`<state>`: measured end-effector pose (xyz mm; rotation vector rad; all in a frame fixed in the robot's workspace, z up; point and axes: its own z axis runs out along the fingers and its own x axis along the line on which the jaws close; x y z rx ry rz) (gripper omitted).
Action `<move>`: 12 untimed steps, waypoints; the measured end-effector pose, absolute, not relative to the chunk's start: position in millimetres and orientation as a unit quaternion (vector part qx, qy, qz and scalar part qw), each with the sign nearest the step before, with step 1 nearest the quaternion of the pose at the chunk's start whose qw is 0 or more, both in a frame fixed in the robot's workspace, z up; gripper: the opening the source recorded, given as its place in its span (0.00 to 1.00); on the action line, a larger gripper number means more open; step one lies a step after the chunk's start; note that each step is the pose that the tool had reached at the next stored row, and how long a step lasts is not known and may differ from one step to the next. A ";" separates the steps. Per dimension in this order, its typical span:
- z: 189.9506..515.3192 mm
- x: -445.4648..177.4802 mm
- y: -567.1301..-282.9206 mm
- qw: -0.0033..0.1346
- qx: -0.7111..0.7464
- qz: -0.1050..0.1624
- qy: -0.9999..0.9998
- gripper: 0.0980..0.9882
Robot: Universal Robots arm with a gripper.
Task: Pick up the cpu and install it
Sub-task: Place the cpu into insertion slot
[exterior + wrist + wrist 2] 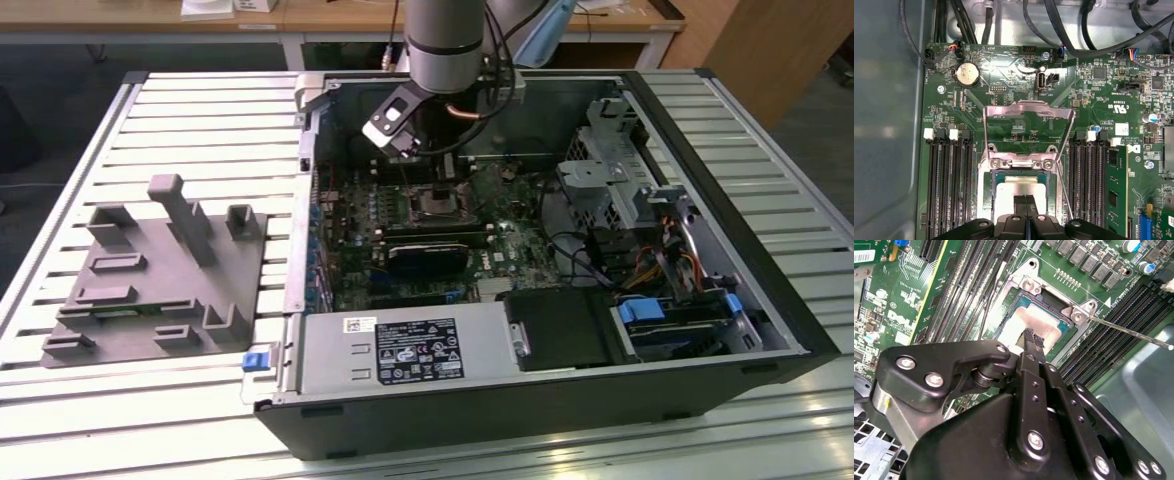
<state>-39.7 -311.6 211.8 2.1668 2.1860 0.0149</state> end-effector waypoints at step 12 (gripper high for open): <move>214.5 -39.7 -311.6 0.032 0.704 0.005 0.710 0.01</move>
